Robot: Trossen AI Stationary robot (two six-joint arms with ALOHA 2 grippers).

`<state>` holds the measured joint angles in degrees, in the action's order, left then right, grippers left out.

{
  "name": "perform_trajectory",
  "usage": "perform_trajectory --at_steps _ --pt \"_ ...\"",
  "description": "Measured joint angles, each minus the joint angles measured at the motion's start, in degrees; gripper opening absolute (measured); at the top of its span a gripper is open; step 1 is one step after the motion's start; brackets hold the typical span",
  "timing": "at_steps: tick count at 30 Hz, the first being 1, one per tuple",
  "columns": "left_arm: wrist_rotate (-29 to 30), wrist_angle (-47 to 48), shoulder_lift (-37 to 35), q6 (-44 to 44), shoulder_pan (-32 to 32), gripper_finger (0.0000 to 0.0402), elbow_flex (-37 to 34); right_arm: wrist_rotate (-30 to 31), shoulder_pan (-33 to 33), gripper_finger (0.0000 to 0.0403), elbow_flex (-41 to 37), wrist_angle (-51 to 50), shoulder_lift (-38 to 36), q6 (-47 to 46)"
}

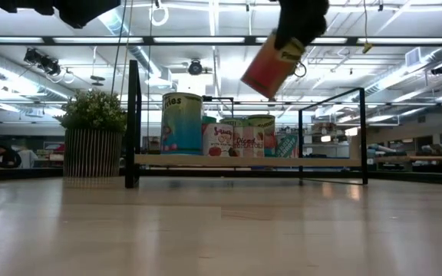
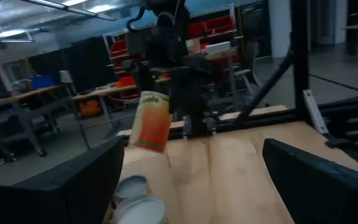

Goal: Pick and place cans onto a shelf
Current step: Put the orange can on the shelf aligned with the other blue can

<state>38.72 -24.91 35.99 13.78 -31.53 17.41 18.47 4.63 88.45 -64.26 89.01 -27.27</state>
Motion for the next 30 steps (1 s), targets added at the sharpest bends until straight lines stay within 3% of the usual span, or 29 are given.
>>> perform_trajectory --at_steps 5,12,22,30 --pt "-0.02 -4.36 -0.04 -0.29 4.37 0.0389 0.0 1.4 -2.16 0.0326 -0.22 3.28 0.02 10.55" --pt "-0.01 -4.5 0.02 -4.62 10.38 0.0389 0.0 -0.36 -1.83 0.0327 -0.8 3.29 -0.55 13.33" --pt "-0.03 -1.2 1.23 -7.57 12.52 0.0389 -0.02 -2.42 4.56 0.0327 -12.62 20.08 0.05 7.93" --pt "-1.64 -1.35 1.27 -8.72 11.32 0.0389 -0.02 0.21 8.98 0.0327 -20.11 36.72 0.0 4.08"
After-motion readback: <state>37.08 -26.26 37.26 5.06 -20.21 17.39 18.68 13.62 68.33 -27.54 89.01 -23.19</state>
